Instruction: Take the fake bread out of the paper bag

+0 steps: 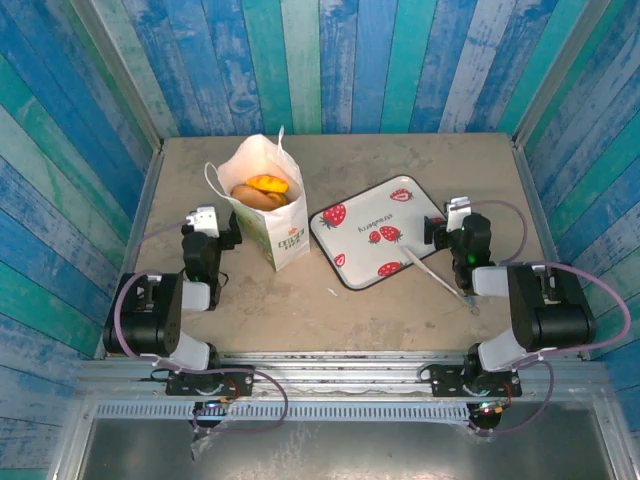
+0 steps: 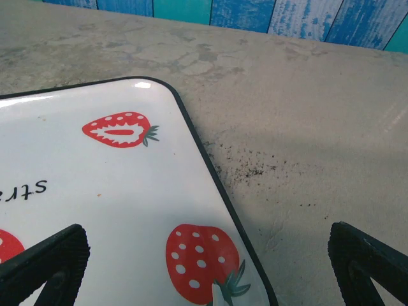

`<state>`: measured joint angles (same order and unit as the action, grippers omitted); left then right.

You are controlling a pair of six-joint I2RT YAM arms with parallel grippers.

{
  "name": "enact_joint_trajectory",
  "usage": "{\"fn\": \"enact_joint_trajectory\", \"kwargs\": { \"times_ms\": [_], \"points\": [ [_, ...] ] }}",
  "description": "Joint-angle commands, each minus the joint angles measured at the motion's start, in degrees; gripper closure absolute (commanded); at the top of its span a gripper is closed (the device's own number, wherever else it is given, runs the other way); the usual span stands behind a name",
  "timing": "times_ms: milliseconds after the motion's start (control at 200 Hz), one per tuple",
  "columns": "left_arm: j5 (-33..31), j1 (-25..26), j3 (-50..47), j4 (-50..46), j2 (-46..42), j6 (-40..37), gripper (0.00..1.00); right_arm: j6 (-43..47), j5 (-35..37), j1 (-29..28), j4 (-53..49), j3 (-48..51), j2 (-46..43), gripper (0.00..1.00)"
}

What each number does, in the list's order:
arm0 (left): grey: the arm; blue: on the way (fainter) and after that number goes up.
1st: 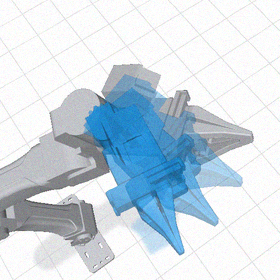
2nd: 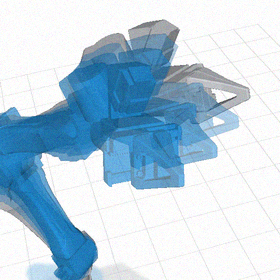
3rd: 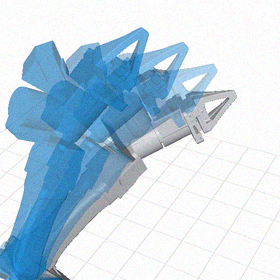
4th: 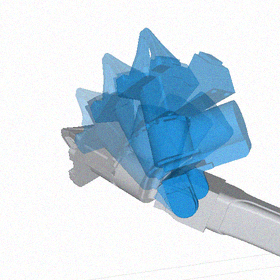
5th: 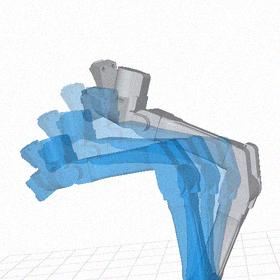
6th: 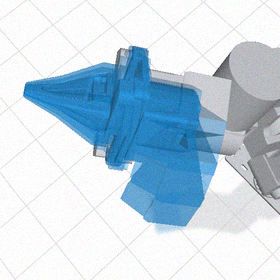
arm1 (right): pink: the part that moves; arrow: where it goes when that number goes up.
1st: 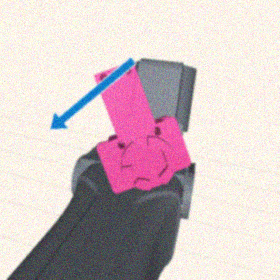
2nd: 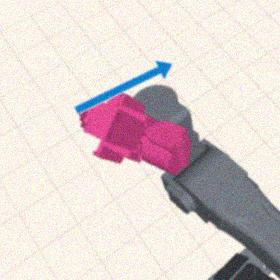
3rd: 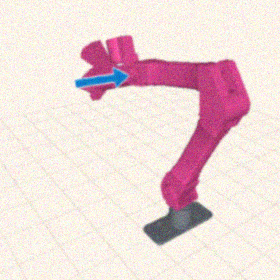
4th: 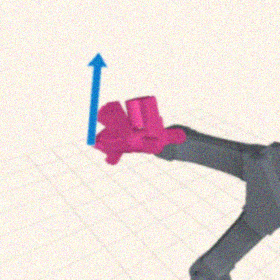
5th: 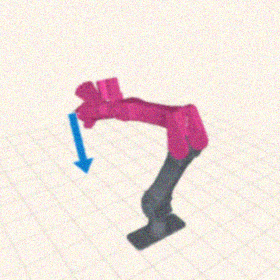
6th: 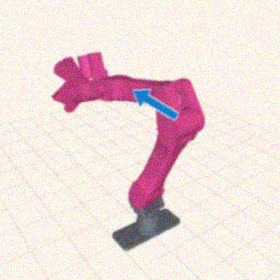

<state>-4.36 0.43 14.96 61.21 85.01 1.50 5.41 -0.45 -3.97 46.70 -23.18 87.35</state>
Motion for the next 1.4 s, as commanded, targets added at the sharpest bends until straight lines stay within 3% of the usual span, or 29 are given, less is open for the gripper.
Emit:
{"fn": "enact_joint_trajectory", "kwargs": {
  "times_ms": [0, 791, 962, 1392],
  "points": [
    [0.4, -0.2, 0.8, -0.1, 1.1, 0.0, 0.06, 0.2, -0.6, 0.3, 0.1, -0.6, -0.5, 0.0],
    [0.5, -0.1, 0.7, 0.1, 1.1, 0.2, 0.06, 0.2, -0.5, 0.3, 0.1, -0.6, -0.6, 0.0],
    [-1.9, -0.3, -0.3, 1.5, 0.4, 1.5, 0.06, 0.2, -0.6, 0.4, 0.1, -0.6, -0.6, 0.0],
    [-14.5, -1.1, -3.6, -12.2, -19.2, 8.6, 0.06, -1.5, 4.0, 0.3, -11.2, -4.4, -7.3, 0.0]
  ]
}}
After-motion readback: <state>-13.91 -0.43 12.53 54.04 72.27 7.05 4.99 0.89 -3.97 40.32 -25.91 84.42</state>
